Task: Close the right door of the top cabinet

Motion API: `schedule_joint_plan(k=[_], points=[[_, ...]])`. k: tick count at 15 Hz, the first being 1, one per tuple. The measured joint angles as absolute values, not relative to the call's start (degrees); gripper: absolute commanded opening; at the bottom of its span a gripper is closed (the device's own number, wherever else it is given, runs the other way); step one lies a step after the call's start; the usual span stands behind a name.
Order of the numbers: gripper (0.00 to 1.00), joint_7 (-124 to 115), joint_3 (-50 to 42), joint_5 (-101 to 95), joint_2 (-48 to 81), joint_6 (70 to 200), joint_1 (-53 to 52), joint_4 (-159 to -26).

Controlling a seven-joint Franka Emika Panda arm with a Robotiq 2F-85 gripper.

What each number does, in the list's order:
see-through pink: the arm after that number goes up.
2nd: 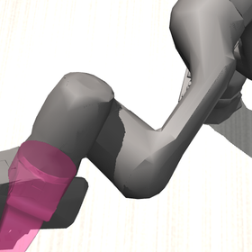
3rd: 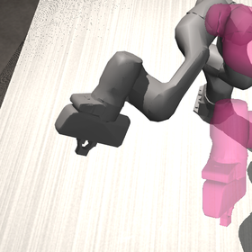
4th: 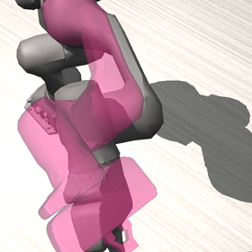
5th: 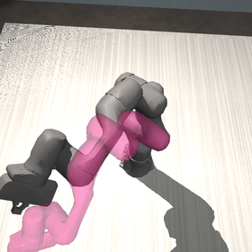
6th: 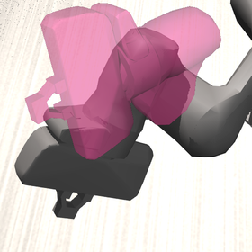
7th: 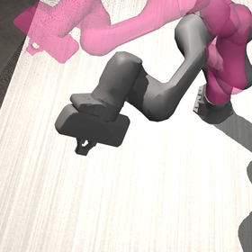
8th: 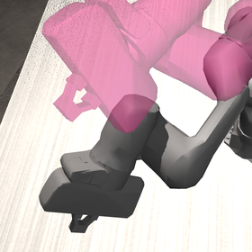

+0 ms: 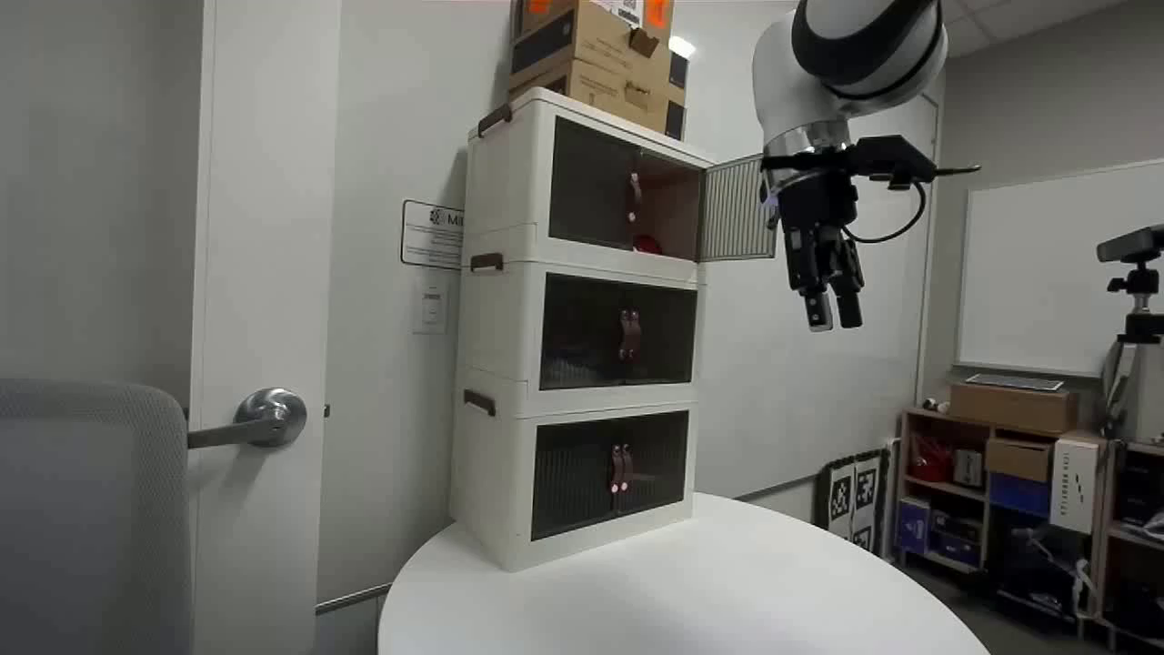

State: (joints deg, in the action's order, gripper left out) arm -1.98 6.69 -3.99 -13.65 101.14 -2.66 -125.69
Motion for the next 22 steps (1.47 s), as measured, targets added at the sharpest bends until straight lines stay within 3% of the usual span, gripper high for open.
schedule_joint_plan(k=[8, 22], points=[[1.0, -2.61, 6.74, -5.46, -13.66, 102.19, -2.7, -125.63], [1.0, -16.46, 7.39, -18.99, -13.99, 124.06, -1.33, -117.56]])
